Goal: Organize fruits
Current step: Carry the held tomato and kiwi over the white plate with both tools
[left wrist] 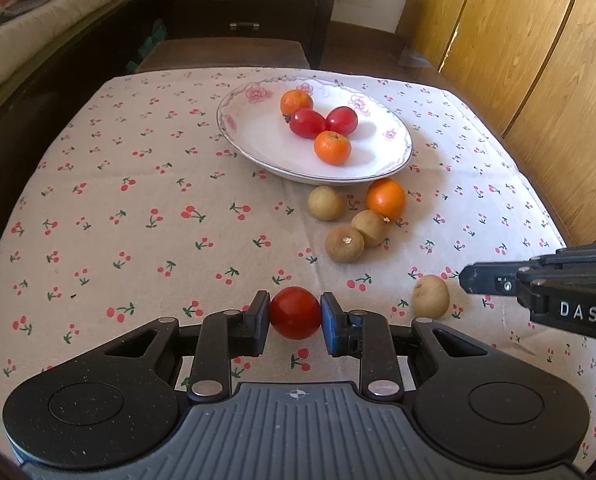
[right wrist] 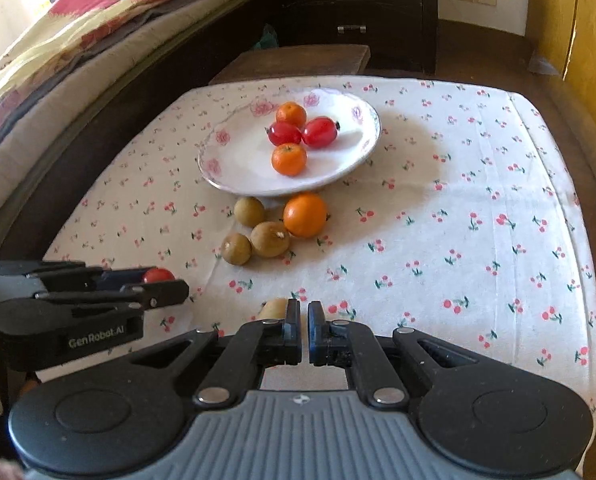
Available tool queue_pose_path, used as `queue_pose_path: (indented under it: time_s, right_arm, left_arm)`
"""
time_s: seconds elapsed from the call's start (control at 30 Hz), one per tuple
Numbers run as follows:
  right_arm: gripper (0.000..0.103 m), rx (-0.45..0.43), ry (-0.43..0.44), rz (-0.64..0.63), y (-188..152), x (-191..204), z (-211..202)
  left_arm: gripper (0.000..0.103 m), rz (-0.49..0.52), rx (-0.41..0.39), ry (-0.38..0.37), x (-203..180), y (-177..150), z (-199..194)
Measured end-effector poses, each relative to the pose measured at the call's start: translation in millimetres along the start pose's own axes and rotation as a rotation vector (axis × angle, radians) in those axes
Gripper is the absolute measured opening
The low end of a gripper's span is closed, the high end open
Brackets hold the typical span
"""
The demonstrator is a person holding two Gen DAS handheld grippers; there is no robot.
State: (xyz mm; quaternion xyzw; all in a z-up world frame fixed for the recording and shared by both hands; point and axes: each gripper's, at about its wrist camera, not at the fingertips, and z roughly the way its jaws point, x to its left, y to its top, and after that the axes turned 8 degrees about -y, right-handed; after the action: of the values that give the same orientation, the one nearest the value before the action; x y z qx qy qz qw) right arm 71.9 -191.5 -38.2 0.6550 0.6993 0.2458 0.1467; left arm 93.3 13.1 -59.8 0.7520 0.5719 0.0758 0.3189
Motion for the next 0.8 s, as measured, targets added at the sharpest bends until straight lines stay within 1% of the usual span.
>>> queue_pose_path:
  time_s: [0.07, 0.17, 0.33, 0.43, 0.53, 0.73, 0.8]
  right_arm:
    - [0.009, 0.010, 0.031, 0.029, 2.7, 0.4, 1.5]
    - [0.009, 0.029, 0.051, 0.021, 4.4, 9.8, 8.2]
    - [0.010, 0.030, 0.053, -0.009, 12.0, 22.8, 15.9]
    - [0.011, 0.025, 0.031, -0.030, 13.8, 26.5, 18.2]
    - [0.014, 0.025, 0.041, -0.041, 12.6, 28.0, 17.7]
    - [0.015, 0.030, 0.058, -0.022, 13.2, 25.3, 16.5]
    - [0.017, 0.030, 0.067, -0.012, 13.6, 24.8, 16.6]
  left_arm:
    - [0.035, -0.004, -0.001, -0.001, 0.6, 0.3, -0.7]
    - [0.035, -0.003, 0.004, 0.001, 0.9, -0.7, -0.3]
    - [0.035, -0.016, 0.006, 0.009, 5.5, -1.8, -1.2]
    - [0.035, -0.016, 0.012, 0.011, 7.2, -2.8, -0.3]
    - [0.036, -0.007, 0.016, 0.005, 7.8, -4.5, 0.0]
    - [0.037, 0.037, 0.015, 0.020, 6.1, -9.6, -1.1]
    - [0.037, 0.044, 0.012, 0.023, 6.5, -10.6, -0.5]
